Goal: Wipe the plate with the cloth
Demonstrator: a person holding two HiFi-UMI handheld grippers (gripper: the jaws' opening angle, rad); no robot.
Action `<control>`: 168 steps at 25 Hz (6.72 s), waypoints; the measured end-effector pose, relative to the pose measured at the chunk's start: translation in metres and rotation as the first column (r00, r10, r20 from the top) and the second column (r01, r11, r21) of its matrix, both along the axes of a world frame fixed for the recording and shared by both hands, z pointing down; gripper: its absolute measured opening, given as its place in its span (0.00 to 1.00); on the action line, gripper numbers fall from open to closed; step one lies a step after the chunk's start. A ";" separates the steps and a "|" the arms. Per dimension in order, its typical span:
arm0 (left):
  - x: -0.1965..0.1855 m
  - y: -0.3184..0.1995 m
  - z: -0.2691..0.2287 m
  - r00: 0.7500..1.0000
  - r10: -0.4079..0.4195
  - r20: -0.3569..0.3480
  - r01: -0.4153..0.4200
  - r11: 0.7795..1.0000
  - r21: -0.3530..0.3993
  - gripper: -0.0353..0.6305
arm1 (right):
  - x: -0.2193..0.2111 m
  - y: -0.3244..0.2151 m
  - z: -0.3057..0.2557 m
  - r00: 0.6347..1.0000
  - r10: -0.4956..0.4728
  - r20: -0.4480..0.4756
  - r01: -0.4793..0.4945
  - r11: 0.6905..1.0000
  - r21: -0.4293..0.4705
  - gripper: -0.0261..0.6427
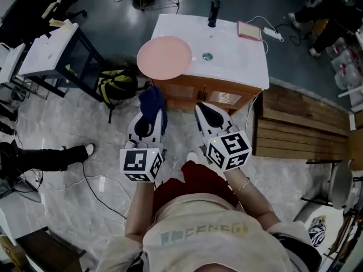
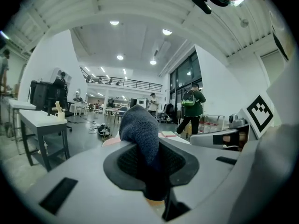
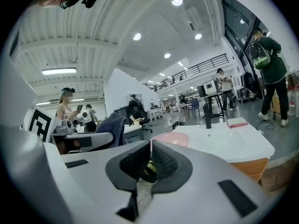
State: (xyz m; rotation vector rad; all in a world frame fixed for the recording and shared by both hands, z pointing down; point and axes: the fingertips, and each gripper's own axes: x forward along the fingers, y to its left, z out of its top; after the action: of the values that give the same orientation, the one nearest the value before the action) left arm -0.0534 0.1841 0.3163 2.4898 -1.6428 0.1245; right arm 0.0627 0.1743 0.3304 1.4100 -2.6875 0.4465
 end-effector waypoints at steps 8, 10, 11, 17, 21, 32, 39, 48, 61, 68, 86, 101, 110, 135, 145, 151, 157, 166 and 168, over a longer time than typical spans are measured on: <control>-0.003 -0.055 0.002 0.997 -0.074 0.015 0.075 0.997 -0.006 0.17 | 0.021 -0.058 0.014 1.000 -0.007 0.002 0.007 0.999 -0.040 0.10; -0.005 -0.062 0.003 0.996 -0.083 0.021 0.083 0.996 -0.009 0.17 | 0.022 -0.064 0.017 1.000 -0.004 -0.001 0.004 0.999 -0.047 0.10; -0.005 -0.065 0.003 0.996 -0.087 0.023 0.087 0.996 -0.011 0.17 | 0.023 -0.067 0.018 1.000 -0.001 -0.005 0.001 0.999 -0.049 0.10; -0.010 -0.095 0.005 0.995 -0.093 0.031 0.093 0.996 -0.017 0.17 | 0.027 -0.092 0.027 0.999 0.021 -0.033 -0.023 0.997 -0.070 0.10; -0.012 -0.127 0.008 0.996 -0.083 0.027 0.083 0.996 -0.019 0.17 | 0.024 -0.118 0.035 0.999 0.015 -0.050 -0.020 0.996 -0.089 0.10; -0.015 -0.235 0.016 1.000 -0.016 0.027 0.017 0.999 -0.039 0.17 | 0.013 -0.221 0.054 0.994 0.061 -0.093 -0.075 0.985 -0.155 0.10; -0.023 -0.286 0.031 1.000 0.015 0.019 -0.014 0.996 -0.092 0.17 | 0.004 -0.269 0.078 0.992 0.054 -0.117 -0.081 0.967 -0.242 0.10; -0.022 -0.329 0.051 0.998 0.059 0.004 -0.058 0.986 -0.156 0.17 | -0.004 -0.306 0.105 0.985 0.023 -0.169 -0.080 0.938 -0.337 0.19; -0.019 -0.356 0.083 0.994 0.107 -0.005 -0.105 0.962 -0.253 0.17 | -0.010 -0.326 0.147 0.977 -0.044 -0.209 -0.067 0.867 -0.494 0.25; -0.017 -0.364 0.094 0.993 0.119 -0.020 -0.120 0.953 -0.278 0.17 | -0.010 -0.329 0.164 0.973 -0.062 -0.223 -0.073 0.832 -0.551 0.25; 0.013 -0.378 0.094 0.969 0.246 0.001 -0.233 0.920 -0.315 0.17 | -0.009 -0.337 0.163 0.957 0.007 -0.289 -0.161 0.845 -0.511 0.15; 0.090 -0.380 0.121 0.881 0.465 0.090 -0.387 0.816 -0.428 0.17 | -0.001 -0.342 0.154 0.948 0.055 -0.313 -0.204 0.861 -0.466 0.14; 0.087 -0.389 0.153 0.876 0.471 0.107 -0.361 0.785 -0.503 0.17 | 0.001 -0.343 0.160 0.945 0.063 -0.321 -0.216 0.858 -0.466 0.14; 0.007 -0.414 0.163 0.936 0.285 0.205 -0.130 0.825 -0.549 0.17 | 0.002 -0.343 0.161 0.922 0.058 -0.383 -0.237 0.868 -0.436 0.14; -0.024 -0.412 0.154 0.947 0.226 0.226 -0.071 0.838 -0.540 0.17 | -0.001 -0.341 0.160 0.909 0.059 -0.412 -0.245 0.875 -0.416 0.14; -0.037 -0.411 0.126 0.960 0.202 0.196 -0.086 0.872 -0.482 0.17 | -0.001 -0.344 0.157 0.903 0.079 -0.422 -0.264 0.877 -0.401 0.14; -0.010 -0.386 0.106 0.959 0.275 0.072 -0.206 0.848 -0.488 0.17 | 0.002 -0.345 0.158 0.909 0.088 -0.408 -0.265 0.876 -0.402 0.14; 0.051 -0.341 0.125 0.917 0.397 0.024 -0.314 0.759 -0.571 0.17 | 0.001 -0.348 0.156 0.915 0.053 -0.400 -0.228 0.886 -0.403 0.14; 0.061 -0.335 0.131 0.915 0.404 0.019 -0.317 0.745 -0.587 0.17 | 0.002 -0.348 0.156 0.917 0.047 -0.396 -0.220 0.887 -0.406 0.14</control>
State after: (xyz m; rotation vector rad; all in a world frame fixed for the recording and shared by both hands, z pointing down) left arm 0.0081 -0.1508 0.4472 2.2963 -0.9228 0.7499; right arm 0.0648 -0.1734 0.4860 1.3779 -2.0247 0.6711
